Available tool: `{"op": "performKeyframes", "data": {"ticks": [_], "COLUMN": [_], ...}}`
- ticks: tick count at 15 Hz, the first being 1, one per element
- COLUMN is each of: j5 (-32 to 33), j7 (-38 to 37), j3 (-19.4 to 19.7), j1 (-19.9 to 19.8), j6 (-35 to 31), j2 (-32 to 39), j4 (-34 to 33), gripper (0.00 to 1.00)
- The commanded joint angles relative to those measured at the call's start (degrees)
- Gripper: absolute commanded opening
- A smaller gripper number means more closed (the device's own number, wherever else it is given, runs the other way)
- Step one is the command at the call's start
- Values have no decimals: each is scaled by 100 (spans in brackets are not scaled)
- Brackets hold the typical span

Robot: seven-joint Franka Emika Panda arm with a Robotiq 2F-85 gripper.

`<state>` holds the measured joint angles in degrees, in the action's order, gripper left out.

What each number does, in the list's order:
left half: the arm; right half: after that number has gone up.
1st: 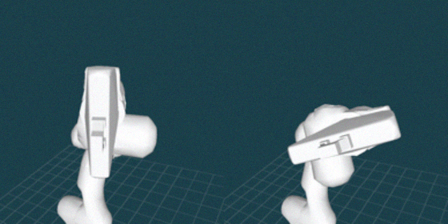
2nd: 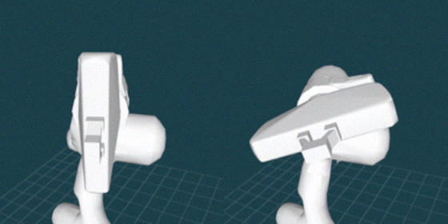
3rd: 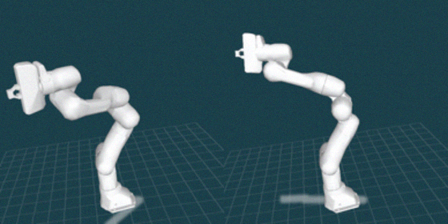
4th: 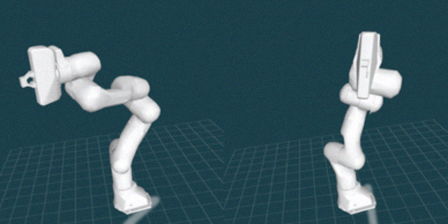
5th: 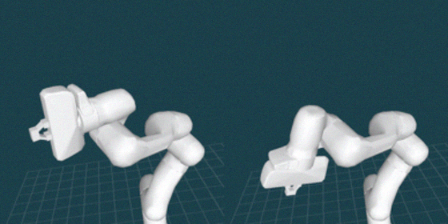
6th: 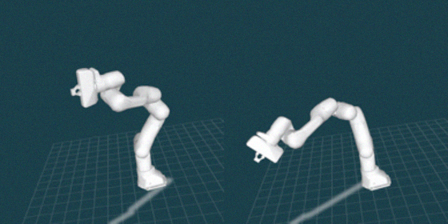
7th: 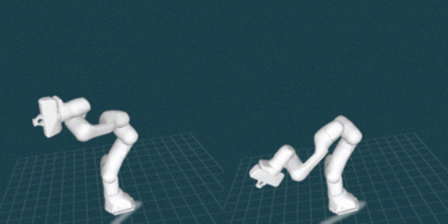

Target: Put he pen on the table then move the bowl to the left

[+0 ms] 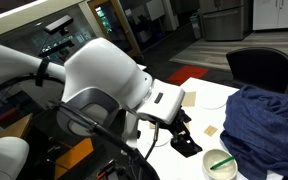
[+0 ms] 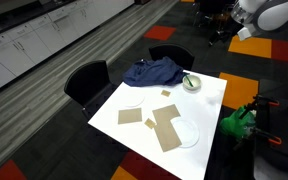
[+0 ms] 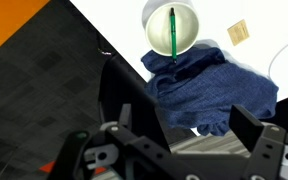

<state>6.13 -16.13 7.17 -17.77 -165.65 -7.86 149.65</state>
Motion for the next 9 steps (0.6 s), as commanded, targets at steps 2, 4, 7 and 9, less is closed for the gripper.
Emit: {"op": "performKeyframes", "data": {"ticks": [2, 4, 7, 9], "j5": [-32, 144, 381, 176], "j7": [-73, -167, -236, -28], "j3": [166, 105, 222, 568], "j1": [110, 24, 104, 459], "j6": [-321, -463, -685, -896], "j2": [1074, 1445, 1961, 2300], "j4": [-512, -655, -818, -911], "gripper": [100, 100, 100, 100]}}
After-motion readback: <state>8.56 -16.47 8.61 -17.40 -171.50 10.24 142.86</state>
